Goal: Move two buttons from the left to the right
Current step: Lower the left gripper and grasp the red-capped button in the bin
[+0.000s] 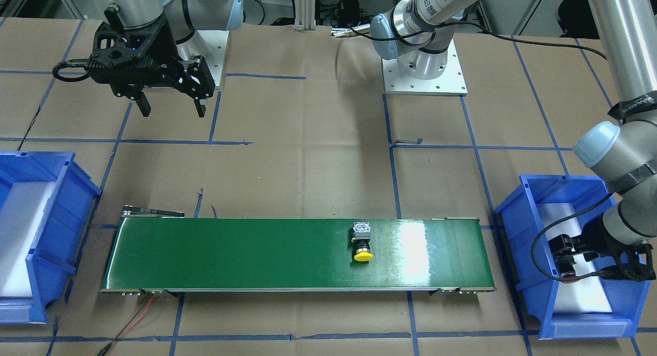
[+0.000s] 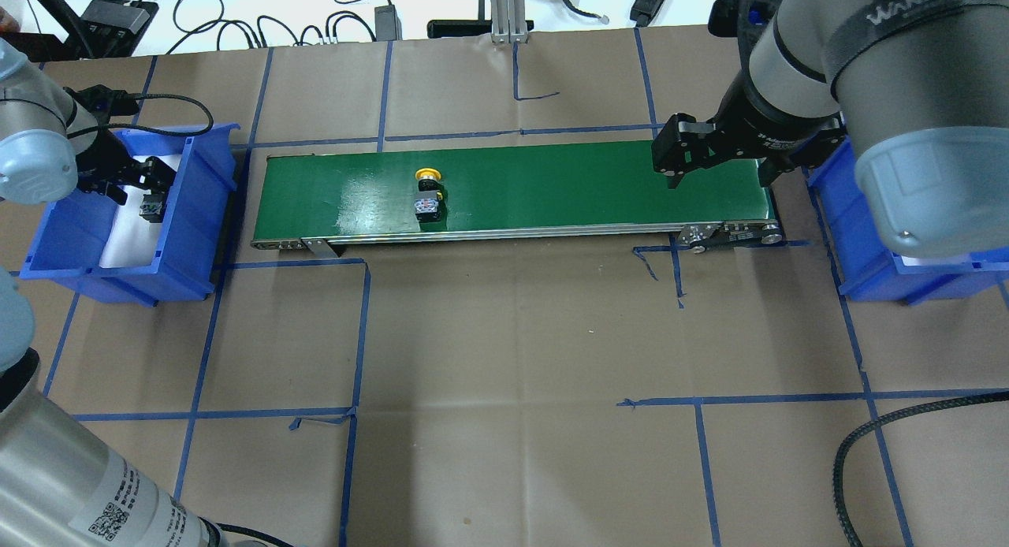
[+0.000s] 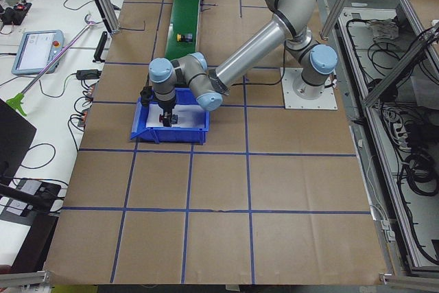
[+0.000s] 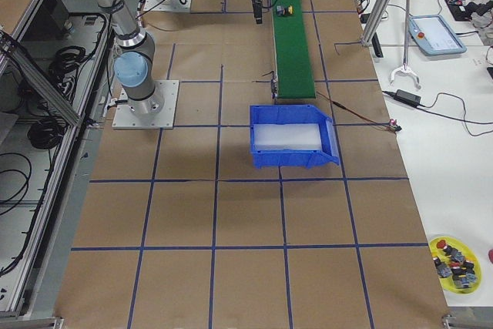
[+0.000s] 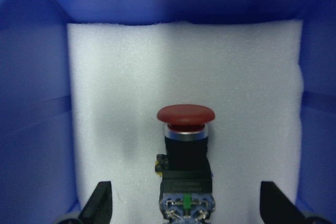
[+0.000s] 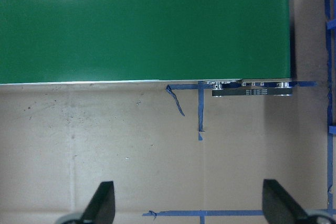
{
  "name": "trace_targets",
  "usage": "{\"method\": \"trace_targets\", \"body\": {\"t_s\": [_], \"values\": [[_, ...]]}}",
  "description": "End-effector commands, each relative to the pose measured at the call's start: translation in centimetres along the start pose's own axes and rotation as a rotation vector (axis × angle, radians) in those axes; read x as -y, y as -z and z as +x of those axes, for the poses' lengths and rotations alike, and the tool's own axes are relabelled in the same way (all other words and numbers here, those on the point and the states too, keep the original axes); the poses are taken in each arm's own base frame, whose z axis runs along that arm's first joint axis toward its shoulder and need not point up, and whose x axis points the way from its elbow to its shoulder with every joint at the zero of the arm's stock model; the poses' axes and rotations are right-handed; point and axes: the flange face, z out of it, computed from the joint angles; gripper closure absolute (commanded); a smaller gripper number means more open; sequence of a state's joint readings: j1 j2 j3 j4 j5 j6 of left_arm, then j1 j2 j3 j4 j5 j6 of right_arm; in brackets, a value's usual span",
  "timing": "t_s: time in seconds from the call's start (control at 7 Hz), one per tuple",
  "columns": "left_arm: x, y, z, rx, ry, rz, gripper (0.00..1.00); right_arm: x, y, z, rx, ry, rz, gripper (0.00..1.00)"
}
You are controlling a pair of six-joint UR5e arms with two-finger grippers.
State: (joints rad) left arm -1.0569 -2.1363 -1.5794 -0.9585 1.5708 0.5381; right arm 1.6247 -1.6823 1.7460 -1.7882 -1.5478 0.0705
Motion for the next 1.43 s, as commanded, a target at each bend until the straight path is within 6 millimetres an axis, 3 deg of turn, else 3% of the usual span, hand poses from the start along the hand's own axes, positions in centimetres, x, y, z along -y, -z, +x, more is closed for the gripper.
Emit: {"method": "trace_targets", "body": {"t_s": [0.0,0.29,0.43,0.57,0.86,1.29], "values": [[-0.2,-1.1,0.1,0.001,0.000,-0.001,0.12,-0.2,-0.3,0.0,-0.001,0.001,-0.011,0.00],[0.5,-0.1,-0.3,0.013,-0.006,0.019,0.72,-0.1,-0.4,0.0,-0.001,0.001,-0.011,0.00],[0.5,0.0,-0.3,0.014,-0.006,0.020,0.88,-0.1,-0.5,0.2,-0.001,0.000,-0.014,0.00],[0.5,0.2,-0.3,0.015,-0.005,0.022,0.98,-0.1,-0.4,0.1,0.000,-0.002,-0.011,0.00],[1.1,3.9,-0.4,0.036,-0.013,0.063,1.00,0.0,-0.4,0.1,0.001,0.000,-0.008,0.00],[0.0,15.2,0.1,0.004,-0.010,0.000,1.00,0.2,-0.3,0.3,0.000,-0.005,-0.003,0.00]]}}
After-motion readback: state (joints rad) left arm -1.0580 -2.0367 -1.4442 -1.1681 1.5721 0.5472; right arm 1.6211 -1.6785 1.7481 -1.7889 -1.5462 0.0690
